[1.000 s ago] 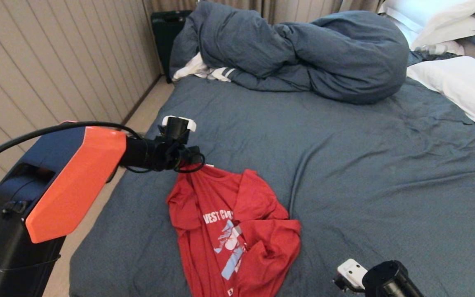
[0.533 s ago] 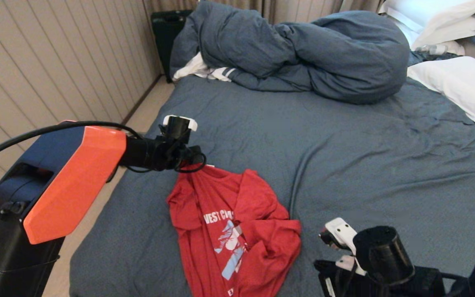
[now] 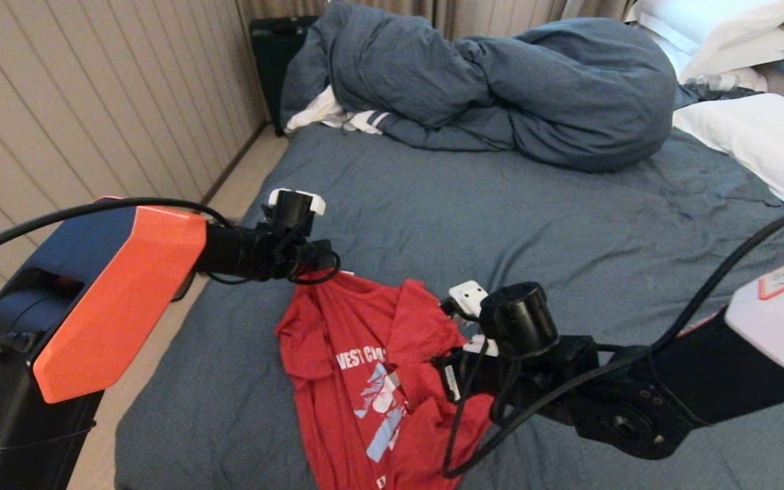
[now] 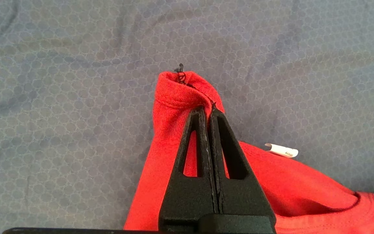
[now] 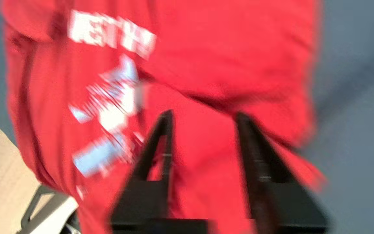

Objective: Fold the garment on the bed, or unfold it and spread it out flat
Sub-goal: Unford the red T-shirt

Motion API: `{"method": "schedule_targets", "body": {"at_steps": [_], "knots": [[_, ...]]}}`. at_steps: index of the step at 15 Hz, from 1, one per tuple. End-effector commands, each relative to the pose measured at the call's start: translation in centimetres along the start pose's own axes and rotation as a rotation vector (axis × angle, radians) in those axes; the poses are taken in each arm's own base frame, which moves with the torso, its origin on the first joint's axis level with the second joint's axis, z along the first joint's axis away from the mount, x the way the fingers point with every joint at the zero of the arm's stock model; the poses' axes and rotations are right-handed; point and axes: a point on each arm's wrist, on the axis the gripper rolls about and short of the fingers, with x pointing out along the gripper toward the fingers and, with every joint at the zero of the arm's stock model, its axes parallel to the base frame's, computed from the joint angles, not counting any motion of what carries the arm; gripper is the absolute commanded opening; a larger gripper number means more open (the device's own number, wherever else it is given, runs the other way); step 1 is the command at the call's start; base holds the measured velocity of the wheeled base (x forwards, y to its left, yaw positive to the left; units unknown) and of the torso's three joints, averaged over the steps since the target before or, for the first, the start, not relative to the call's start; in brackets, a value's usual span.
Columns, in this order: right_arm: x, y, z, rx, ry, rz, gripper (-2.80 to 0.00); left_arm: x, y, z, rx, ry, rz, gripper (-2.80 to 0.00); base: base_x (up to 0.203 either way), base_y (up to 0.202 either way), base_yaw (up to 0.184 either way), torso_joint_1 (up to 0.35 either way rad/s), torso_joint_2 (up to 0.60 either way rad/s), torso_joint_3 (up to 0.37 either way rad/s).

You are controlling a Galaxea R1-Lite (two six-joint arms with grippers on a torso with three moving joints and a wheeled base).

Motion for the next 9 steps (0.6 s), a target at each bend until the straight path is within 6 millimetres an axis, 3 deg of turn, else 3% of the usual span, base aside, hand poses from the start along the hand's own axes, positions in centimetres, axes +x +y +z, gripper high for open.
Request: {"method": "schedule_targets", "body": {"at_steps": [1,3,6,7,9], "knots": [[2.7,1.3,-0.8,-0.020,0.036,0.018,0.00,-0.1,-0.1,0.0,-0.002,-0.002,-0.001,-2.80,0.000,0.000,0.000,0.000,0.00,0.000],[5.3,2.1,-0.8,-0.027,0.043,0.024,0.00,-0.1,-0.3,-0.3,-0.001,0.003,-0.004,-2.80,0.000,0.000,0.000,0.000,0.00,0.000],[6.4,2.5,-1.0,-0.033,0.049,0.028,0.00,-0.1,-0.4,-0.4,0.004,0.004,-0.004,-2.80,0.000,0.000,0.000,0.000,0.00,0.000],[6.6,2.6,-0.9,-0.033,0.045,0.029,0.00,-0.1,-0.4,-0.4,0.003,0.005,-0.004,0.00,0.000,0.000,0.000,0.000,0.00,0.000],[6.3,2.6,-0.4,-0.033,0.027,0.031,0.00,-0.4,-0.4,-0.2,0.000,0.002,-0.006,0.00,0.000,0.000,0.000,0.000,0.00,0.000]]}}
